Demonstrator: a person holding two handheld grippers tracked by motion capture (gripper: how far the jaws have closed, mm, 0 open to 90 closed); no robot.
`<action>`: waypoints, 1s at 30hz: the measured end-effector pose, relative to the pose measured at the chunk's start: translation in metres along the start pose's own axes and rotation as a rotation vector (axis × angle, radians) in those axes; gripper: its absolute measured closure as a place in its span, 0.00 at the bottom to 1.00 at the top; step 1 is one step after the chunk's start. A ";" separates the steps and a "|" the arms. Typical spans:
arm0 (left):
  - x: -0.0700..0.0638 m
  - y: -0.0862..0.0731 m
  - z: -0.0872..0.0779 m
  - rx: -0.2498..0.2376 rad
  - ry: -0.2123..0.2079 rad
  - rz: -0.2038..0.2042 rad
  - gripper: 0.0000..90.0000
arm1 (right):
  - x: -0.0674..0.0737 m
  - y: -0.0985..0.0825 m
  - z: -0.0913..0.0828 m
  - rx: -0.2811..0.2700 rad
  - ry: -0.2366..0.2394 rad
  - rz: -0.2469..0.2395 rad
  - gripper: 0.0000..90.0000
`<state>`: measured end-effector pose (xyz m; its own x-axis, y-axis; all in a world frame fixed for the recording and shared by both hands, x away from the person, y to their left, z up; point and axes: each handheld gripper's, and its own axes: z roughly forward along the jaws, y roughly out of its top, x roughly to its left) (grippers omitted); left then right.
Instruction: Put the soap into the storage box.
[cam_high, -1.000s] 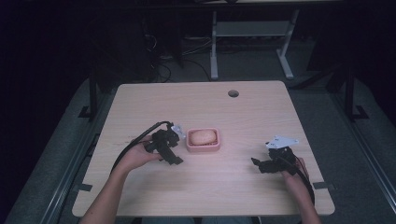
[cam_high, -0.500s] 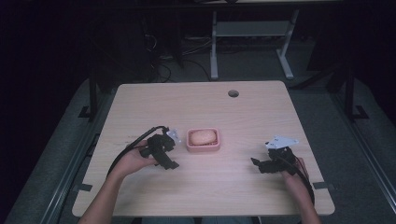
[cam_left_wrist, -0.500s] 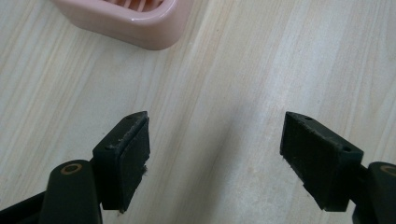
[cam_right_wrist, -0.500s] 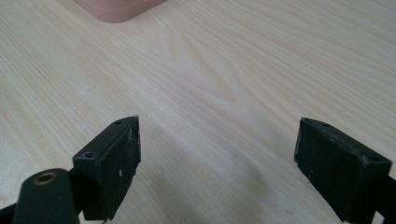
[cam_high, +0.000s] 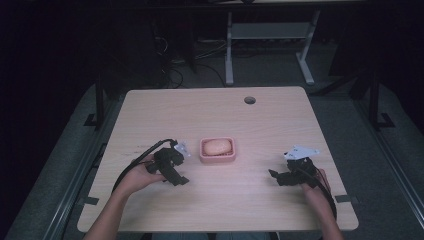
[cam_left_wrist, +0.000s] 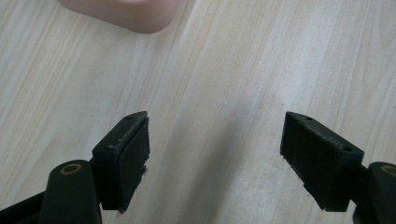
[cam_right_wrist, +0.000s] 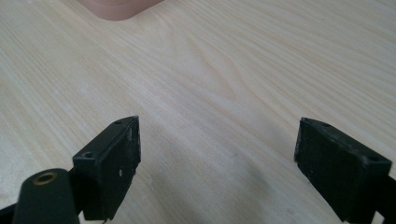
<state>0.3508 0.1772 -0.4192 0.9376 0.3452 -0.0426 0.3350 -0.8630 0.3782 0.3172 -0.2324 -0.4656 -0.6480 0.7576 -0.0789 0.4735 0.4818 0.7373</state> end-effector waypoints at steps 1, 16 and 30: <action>0.000 -0.001 0.000 -0.005 0.001 -0.003 0.26 | 0.000 0.000 0.000 0.000 0.000 0.000 0.15; -0.006 -0.016 -0.002 -0.031 0.009 -0.023 0.26 | 0.000 -0.001 0.000 0.003 0.001 0.004 0.15; -0.010 -0.033 -0.005 -0.045 0.015 -0.043 0.26 | -0.001 -0.002 0.001 0.008 0.000 0.006 0.15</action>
<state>0.3299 0.2045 -0.4269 0.9207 0.3875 -0.0465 0.3703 -0.8297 0.4177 0.3171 -0.2340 -0.4677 -0.6452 0.7604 -0.0748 0.4819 0.4810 0.7324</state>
